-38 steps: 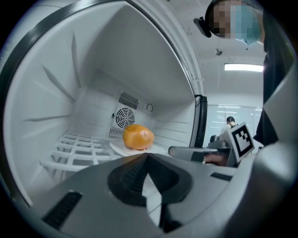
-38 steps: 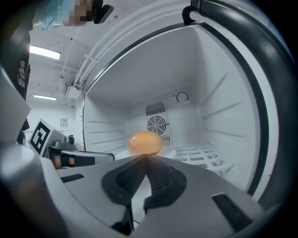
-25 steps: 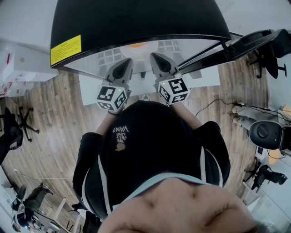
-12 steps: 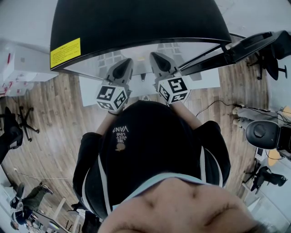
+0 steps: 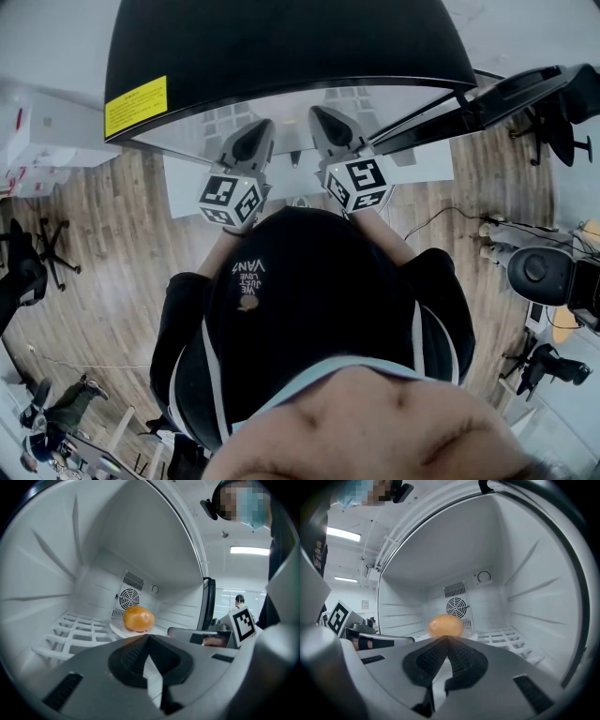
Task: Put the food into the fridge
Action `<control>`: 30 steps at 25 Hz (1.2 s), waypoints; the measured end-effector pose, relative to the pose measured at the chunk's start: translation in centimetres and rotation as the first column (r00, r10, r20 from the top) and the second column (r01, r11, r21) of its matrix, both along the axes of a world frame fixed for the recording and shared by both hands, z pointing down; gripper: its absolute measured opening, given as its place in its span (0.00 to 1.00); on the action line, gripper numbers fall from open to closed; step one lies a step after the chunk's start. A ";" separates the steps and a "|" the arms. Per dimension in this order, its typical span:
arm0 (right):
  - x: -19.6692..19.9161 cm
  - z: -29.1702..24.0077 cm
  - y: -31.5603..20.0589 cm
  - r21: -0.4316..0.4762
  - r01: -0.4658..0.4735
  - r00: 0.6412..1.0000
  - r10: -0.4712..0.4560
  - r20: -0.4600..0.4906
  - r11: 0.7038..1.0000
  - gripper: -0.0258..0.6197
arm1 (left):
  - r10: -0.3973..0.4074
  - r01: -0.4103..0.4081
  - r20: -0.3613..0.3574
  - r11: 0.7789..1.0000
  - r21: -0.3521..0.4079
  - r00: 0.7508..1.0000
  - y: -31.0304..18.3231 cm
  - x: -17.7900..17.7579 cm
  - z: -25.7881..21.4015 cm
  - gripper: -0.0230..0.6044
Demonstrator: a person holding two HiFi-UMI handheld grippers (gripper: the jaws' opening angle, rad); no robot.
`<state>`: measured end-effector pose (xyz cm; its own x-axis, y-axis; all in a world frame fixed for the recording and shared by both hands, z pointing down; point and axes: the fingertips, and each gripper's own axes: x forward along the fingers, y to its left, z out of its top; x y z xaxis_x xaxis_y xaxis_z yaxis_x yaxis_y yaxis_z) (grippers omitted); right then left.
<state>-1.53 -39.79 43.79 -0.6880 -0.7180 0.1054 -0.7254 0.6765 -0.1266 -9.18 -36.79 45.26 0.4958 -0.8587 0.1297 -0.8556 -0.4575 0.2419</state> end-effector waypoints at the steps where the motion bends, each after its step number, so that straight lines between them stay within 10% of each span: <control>1: 0.0 -0.1 0.0 0.003 -0.002 1.000 0.002 0.001 1.000 0.06 | -0.001 0.001 0.000 1.000 0.000 1.000 0.0 0.0 0.0 0.06; 30: 0.9 -1.5 6.6 0.019 -0.102 0.995 0.102 -0.004 0.995 0.06 | 0.053 -0.051 -0.035 0.998 0.045 0.998 6.7 -1.8 -1.8 0.06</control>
<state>-0.64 -33.16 42.32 -0.6106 -0.7863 0.0942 -0.7914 0.6012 -0.1106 -10.99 -30.07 43.48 0.5434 -0.8362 0.0738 -0.8216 -0.5118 0.2511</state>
